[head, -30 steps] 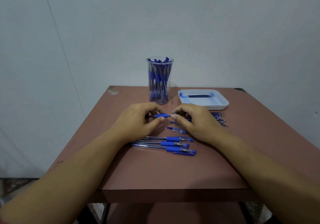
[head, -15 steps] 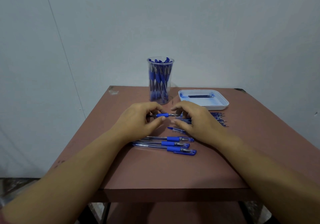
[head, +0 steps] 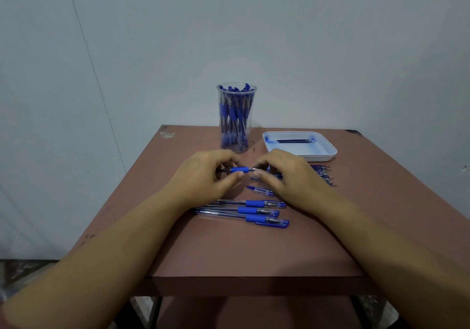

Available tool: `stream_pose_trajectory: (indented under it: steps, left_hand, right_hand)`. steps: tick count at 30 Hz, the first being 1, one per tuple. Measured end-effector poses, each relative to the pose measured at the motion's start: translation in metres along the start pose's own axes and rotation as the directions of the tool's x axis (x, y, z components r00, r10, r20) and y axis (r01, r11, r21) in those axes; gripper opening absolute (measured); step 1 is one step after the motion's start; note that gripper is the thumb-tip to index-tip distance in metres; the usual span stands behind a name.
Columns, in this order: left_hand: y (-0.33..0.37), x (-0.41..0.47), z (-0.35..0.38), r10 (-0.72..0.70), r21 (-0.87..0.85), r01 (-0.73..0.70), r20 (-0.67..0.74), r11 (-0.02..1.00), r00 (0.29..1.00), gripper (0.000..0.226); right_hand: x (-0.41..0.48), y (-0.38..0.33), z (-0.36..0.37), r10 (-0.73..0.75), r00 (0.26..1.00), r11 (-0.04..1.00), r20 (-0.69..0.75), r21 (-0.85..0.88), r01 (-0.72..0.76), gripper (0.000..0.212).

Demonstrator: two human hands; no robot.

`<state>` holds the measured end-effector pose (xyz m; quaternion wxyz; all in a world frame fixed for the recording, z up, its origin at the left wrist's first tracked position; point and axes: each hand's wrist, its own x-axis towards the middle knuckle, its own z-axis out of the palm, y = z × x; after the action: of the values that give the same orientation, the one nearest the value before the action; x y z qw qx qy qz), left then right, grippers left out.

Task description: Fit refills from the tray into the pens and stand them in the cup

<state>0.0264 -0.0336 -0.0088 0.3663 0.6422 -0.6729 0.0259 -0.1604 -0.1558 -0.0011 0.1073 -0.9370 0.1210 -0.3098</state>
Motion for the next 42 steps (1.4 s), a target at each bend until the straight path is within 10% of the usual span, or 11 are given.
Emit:
stream_pose_trajectory:
  steps: [31,42]
  left_hand:
    - [0.004,0.0,-0.001,0.053,0.052,-0.052,-0.019,0.997,0.998,0.012]
    - [-0.006,0.0,-0.006,-0.032,0.08,0.035,-0.035,0.996,0.999,0.015]
  right_hand:
    - [0.001,-0.002,-0.001,0.095,0.995,0.987,0.043,0.13,-0.1,0.017]
    - [-0.007,0.014,-0.017,0.18,0.939,0.984,0.291,-0.044,-0.175,0.018]
